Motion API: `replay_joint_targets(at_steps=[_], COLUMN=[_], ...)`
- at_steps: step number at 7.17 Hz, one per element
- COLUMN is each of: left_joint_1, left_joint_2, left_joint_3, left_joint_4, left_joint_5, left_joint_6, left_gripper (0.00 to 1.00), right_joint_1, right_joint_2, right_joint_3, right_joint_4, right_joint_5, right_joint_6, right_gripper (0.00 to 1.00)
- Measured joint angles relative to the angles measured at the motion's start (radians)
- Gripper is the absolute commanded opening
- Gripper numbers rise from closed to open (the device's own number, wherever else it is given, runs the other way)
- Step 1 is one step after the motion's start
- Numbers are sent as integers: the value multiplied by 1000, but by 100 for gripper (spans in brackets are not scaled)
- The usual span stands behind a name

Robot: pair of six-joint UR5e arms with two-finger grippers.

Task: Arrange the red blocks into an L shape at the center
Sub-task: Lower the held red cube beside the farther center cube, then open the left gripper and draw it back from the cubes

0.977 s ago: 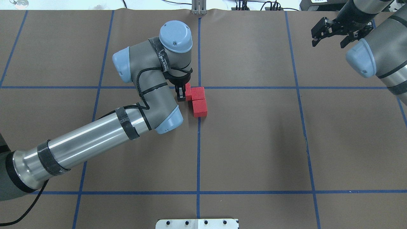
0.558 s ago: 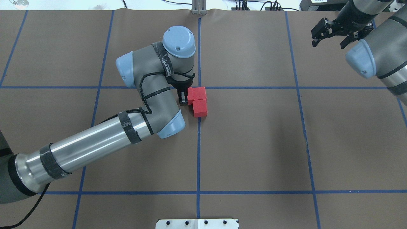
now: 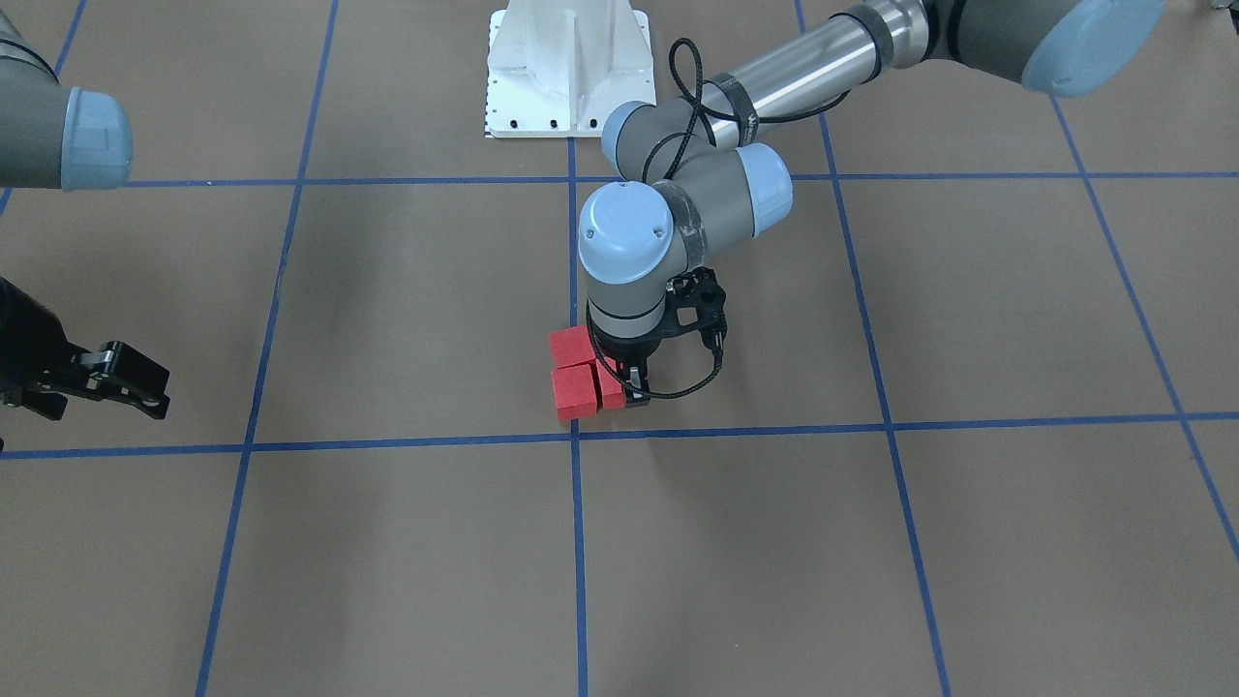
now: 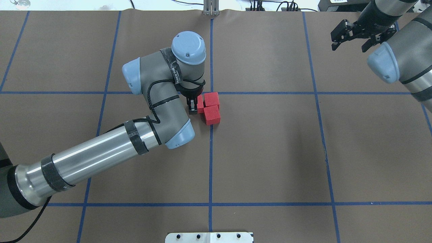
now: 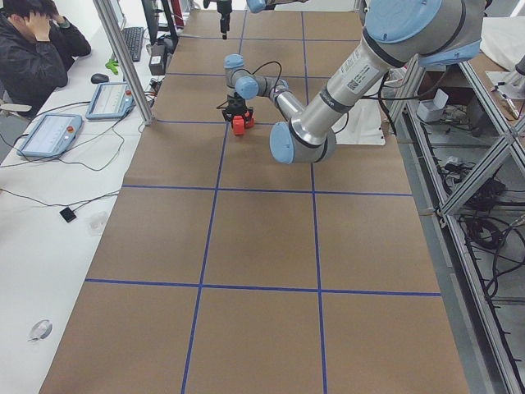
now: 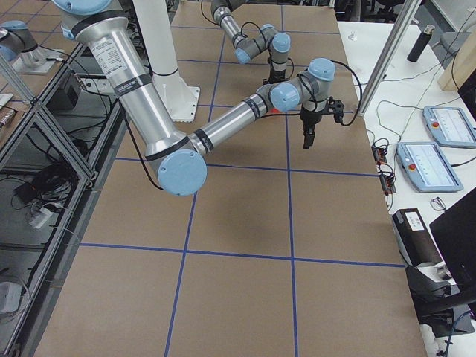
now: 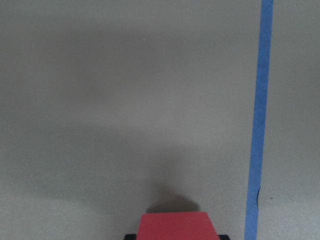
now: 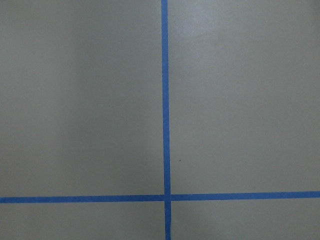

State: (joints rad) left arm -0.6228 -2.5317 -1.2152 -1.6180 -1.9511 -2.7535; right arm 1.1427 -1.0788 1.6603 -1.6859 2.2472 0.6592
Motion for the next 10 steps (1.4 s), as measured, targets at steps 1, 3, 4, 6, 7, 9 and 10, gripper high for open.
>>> replay_joint_targets(at_steps=[1,3,4,6,7,9,10], left_joint_1=[0,-2,-2,-1,-1,-2,-4], left_joint_2=[0,1,1,2,2,2,2], left_joint_3=[-6,-19,-21,-20,-20,-21,-22], left_joint_4=[0,1,1,2,3,4,4], left_joint_5=[-1,-2,-1,1,1,1,1], left_joint_6=[0,0,0,-1,-1,-2,-1], left_gripper=[22,45,99,100,100,100,100], right_joint_1=[1,2,2,2,2,2,2], right_joint_2=[0,0,0,0,0,0,0], right_joint_3=[0,0,0,0,0,1,2], right_joint_4=[0,0,0,0,0,0,0], right_joint_5=[0,0,-1,0,0,0,0], right_joint_6=[-1,0,0,-1,-1,0,0], right_gripper=[99,99,99,99,99,99,99])
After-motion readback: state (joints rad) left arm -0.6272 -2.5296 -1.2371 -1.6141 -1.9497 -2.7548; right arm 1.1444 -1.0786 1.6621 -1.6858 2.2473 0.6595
